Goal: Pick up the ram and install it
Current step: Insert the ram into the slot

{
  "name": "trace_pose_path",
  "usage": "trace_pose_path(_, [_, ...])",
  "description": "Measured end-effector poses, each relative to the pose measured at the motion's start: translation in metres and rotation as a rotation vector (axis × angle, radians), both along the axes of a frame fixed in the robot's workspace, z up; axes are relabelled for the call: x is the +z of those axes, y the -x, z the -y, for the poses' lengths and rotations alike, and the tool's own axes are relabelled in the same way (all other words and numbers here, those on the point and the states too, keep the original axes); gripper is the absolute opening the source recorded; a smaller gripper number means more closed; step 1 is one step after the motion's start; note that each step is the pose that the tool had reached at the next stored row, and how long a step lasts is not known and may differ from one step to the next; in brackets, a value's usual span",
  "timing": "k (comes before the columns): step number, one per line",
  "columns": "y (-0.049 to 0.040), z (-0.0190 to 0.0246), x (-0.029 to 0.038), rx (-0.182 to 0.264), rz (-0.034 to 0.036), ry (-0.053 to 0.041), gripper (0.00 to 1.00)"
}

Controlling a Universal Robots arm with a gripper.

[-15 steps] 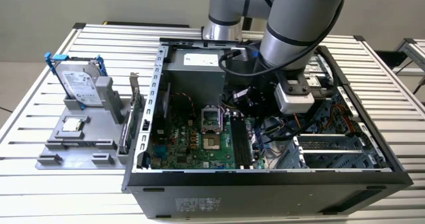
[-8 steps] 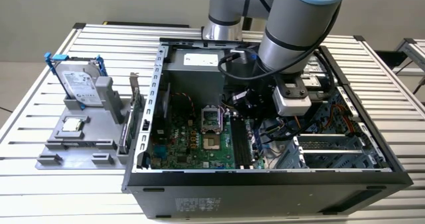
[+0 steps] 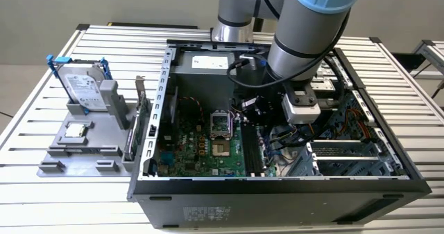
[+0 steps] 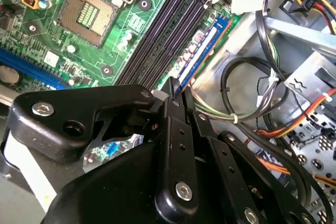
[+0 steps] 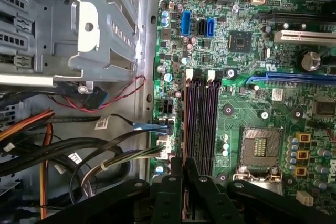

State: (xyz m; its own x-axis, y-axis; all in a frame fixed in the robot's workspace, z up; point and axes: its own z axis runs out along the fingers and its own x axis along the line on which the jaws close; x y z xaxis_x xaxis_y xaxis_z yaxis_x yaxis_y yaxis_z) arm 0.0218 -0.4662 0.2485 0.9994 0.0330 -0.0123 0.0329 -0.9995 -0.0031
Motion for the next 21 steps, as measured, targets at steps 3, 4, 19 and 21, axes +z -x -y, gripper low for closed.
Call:
trace_pose_path(3, [0.0000, -0.0011, -0.0048, 0.000, 0.0000, -0.0004, 0.00])
trace_pose_path(4, [0.0000, -0.0012, -0.0063, 0.000, 0.0000, -0.0005, 0.00])
trace_pose_path(19, [0.0000, -0.0018, -0.0152, 0.000, -0.0004, -0.0005, 0.00])
trace_pose_path(21, [0.0000, -0.0018, -0.0157, 0.000, -0.0005, -0.0006, 0.00])
